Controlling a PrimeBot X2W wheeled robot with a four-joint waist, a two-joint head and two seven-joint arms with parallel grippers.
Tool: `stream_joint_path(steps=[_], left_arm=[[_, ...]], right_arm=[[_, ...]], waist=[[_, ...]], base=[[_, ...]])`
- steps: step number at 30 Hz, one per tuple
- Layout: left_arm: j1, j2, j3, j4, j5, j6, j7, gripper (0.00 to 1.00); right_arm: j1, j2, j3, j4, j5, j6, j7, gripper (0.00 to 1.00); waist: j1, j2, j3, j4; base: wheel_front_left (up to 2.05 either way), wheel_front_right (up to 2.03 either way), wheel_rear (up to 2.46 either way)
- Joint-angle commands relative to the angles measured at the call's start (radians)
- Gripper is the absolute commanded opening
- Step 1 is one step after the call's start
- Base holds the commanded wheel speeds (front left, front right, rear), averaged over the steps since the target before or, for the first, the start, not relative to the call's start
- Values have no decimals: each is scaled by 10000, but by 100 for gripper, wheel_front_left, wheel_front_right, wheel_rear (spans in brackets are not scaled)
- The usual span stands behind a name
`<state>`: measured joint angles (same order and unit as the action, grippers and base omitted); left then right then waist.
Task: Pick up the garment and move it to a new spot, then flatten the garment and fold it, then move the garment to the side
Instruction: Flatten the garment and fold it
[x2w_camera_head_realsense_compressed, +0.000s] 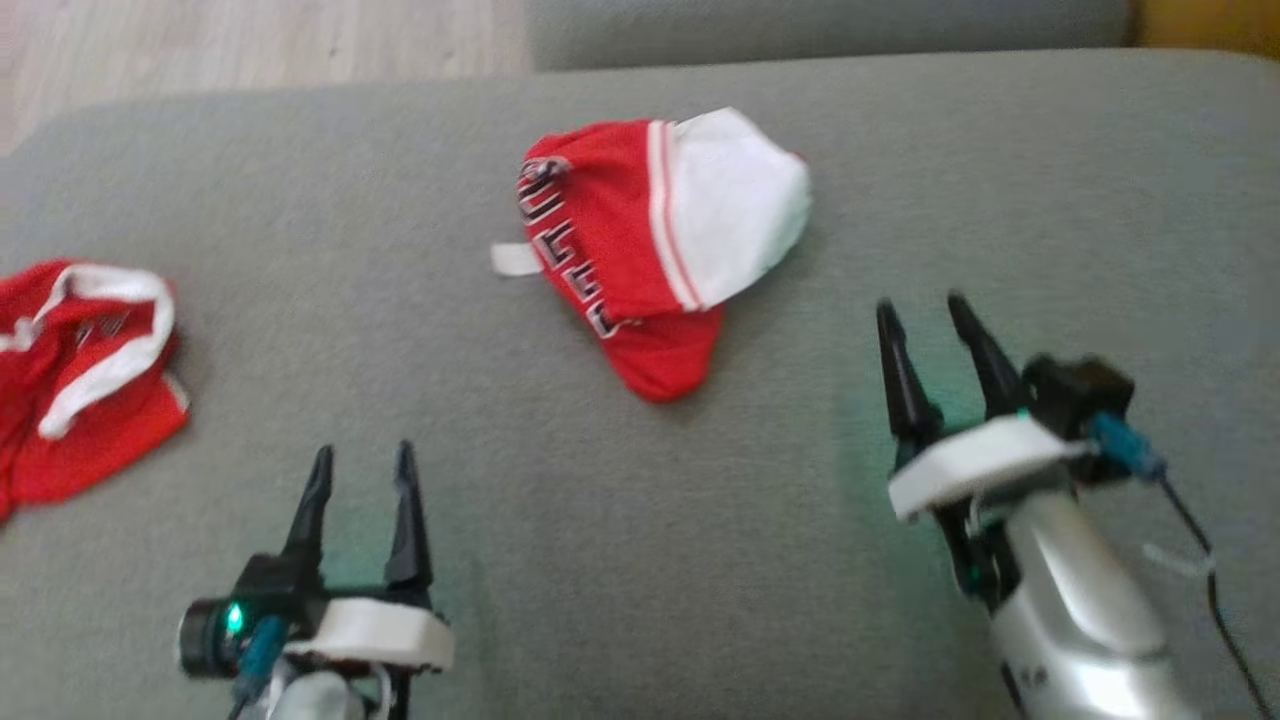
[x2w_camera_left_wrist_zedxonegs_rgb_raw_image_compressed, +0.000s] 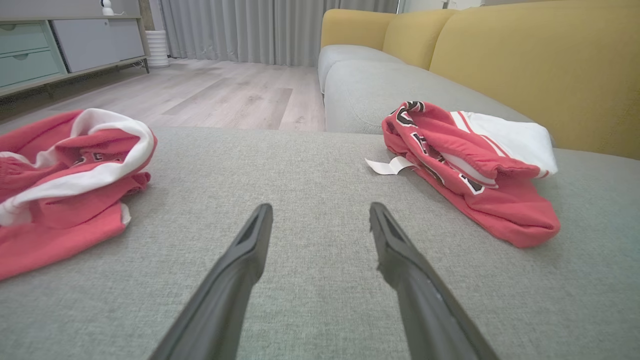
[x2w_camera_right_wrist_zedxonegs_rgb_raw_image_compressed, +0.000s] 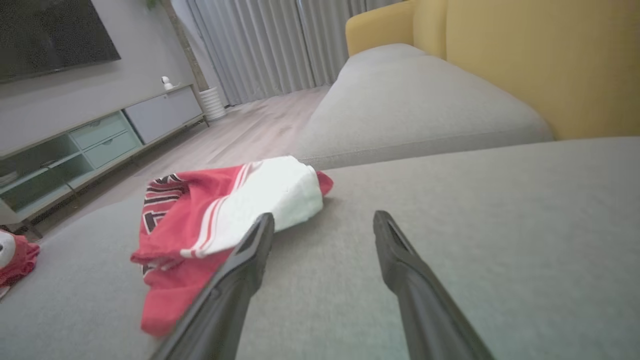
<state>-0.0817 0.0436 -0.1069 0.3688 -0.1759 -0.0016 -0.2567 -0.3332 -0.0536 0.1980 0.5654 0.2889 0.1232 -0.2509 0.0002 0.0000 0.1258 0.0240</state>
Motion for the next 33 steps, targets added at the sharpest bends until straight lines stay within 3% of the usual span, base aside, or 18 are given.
stream_joint_path(steps=[1, 8, 15, 23, 33], left_arm=[[-457, 67, 101, -310, -50, -30, -51, 100], [-827, 67, -720, -159, -154, -127, -51, 100], [-1011, 67, -1174, -84, -194, -195, -51, 100], [-1176, 67, -1610, -339, -272, -115, -51, 100], [-1163, 66, -1650, -431, -171, -143, -51, 100]], right_arm=[[-731, 34, 316, -188, -49, 75, -109, 100], [-1806, 34, 112, 897, 1170, 75, -109, 100], [-2370, 34, -78, 1973, 2432, 75, -109, 100], [-2540, 34, -81, 2747, 3946, 75, -109, 100], [-2516, 34, 629, 3269, 5879, 75, -109, 100]], waist=[[-2, 0, 600, 655], [-2, 0, 1300, 1816], [-2, 0, 1613, 2496], [-2, 0, 1669, 2787], [-2, 0, 1671, 2758]], base=[[0, 0, 0], [0, 0, 0], [0, 0, 0], [0, 0, 0], [0, 0, 0]])
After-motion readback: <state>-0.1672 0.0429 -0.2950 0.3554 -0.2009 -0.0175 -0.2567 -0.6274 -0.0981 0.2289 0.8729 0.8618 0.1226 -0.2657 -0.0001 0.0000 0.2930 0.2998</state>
